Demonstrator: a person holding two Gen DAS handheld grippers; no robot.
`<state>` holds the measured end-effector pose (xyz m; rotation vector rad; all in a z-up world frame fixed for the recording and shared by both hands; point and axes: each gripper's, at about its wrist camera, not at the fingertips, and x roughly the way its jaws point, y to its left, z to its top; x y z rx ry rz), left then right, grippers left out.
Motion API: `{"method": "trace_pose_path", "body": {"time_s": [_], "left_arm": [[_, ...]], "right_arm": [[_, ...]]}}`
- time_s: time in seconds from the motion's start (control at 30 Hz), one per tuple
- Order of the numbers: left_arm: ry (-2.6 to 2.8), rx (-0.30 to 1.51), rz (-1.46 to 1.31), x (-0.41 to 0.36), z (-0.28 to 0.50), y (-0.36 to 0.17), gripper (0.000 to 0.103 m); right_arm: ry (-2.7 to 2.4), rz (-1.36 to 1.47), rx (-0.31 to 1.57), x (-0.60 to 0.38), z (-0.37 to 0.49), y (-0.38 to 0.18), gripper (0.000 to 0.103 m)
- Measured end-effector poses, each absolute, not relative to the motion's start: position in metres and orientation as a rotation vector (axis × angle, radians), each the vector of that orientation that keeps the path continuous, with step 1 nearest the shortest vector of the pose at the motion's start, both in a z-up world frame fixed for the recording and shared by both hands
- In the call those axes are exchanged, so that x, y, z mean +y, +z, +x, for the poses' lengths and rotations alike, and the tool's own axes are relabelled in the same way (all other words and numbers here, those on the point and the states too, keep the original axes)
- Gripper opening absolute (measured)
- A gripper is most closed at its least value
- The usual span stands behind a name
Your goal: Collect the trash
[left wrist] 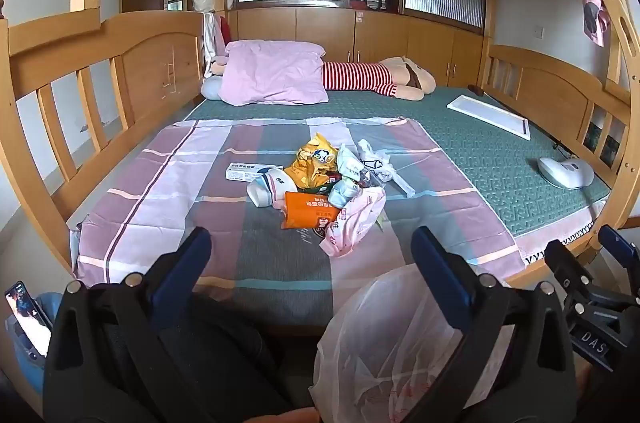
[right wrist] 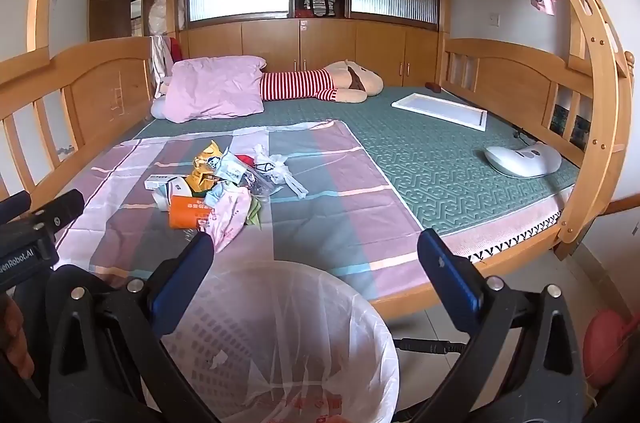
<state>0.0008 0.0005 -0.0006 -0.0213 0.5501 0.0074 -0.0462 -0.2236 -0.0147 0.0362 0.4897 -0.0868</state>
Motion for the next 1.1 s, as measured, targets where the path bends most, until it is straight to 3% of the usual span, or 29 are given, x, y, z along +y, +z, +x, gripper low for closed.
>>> {"method": "trace_pose_path", "body": {"time_s": [1.1], "left_arm": [[0.011,0.568,-0.002,0.001,-0.003,-0.017,0.099]], "right_arm": [[-0.072,0.024,0.515,-0.217,-0.041,-0.017,0.1]]}}
